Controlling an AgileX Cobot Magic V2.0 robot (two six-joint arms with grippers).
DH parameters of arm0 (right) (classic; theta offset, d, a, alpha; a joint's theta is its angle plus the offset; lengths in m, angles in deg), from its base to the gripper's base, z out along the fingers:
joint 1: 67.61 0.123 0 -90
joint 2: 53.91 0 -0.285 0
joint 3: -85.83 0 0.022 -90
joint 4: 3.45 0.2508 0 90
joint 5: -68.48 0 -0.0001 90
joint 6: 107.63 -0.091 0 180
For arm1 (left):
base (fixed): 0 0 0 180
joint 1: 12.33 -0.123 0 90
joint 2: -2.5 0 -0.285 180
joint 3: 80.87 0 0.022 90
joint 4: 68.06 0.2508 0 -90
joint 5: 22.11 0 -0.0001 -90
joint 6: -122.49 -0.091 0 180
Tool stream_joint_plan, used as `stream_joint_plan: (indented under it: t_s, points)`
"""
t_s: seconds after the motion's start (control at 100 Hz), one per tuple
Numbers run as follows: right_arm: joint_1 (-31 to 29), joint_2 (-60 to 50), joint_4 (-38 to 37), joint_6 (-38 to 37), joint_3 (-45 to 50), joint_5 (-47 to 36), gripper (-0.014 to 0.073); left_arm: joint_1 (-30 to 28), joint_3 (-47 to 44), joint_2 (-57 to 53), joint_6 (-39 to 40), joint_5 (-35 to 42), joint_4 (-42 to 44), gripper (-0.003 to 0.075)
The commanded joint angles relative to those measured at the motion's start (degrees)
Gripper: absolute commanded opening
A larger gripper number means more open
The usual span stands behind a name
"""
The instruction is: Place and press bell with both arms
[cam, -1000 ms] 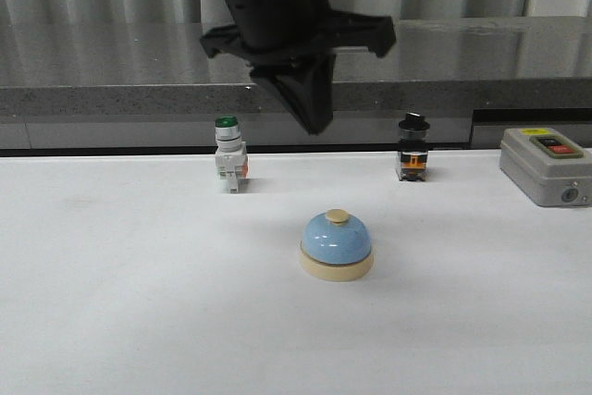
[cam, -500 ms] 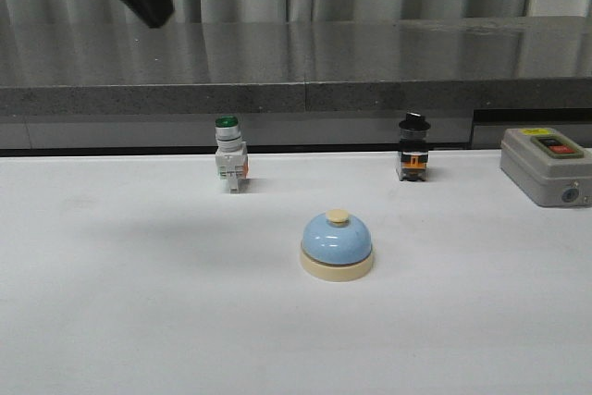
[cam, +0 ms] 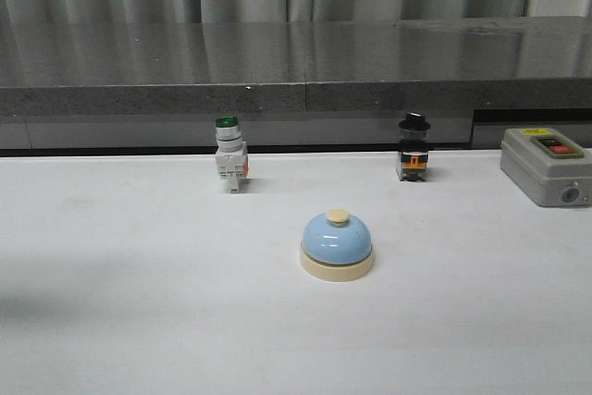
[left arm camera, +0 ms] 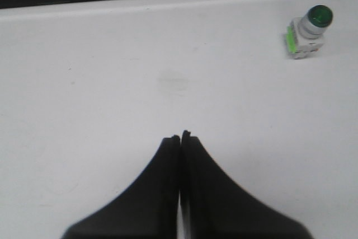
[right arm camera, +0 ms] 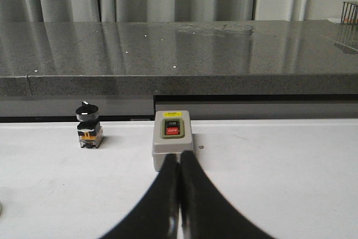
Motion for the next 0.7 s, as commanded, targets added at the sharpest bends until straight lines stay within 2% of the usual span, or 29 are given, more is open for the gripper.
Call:
stream_joint_plan:
  t_s: [0.0, 0.15, 0.47, 0.69]
  points:
    - [-0.05, -0.97, -0.68, 0.1, -0.82, -4.58, -0.006, -2.34, -2.48, -5.54, 0.77, 4.5, -0.26, -0.002]
    - [-0.05, -0.97, -0.68, 0.1, -0.82, -4.58, -0.006, -4.67, -8.91, -13.35, 0.77, 6.01, -0.26, -0.002]
    - [-0.05, -0.97, -0.68, 0.1, -0.82, -4.58, -0.006, -4.68, -21.09, -32.18, 0.77, 11.78, -0.36, -0.002]
    - [-0.05, -0.97, -0.68, 0.1, -0.82, -4.58, -0.006, -4.68, -26.28, -44.82, 0.77, 11.79, 0.14, -0.002]
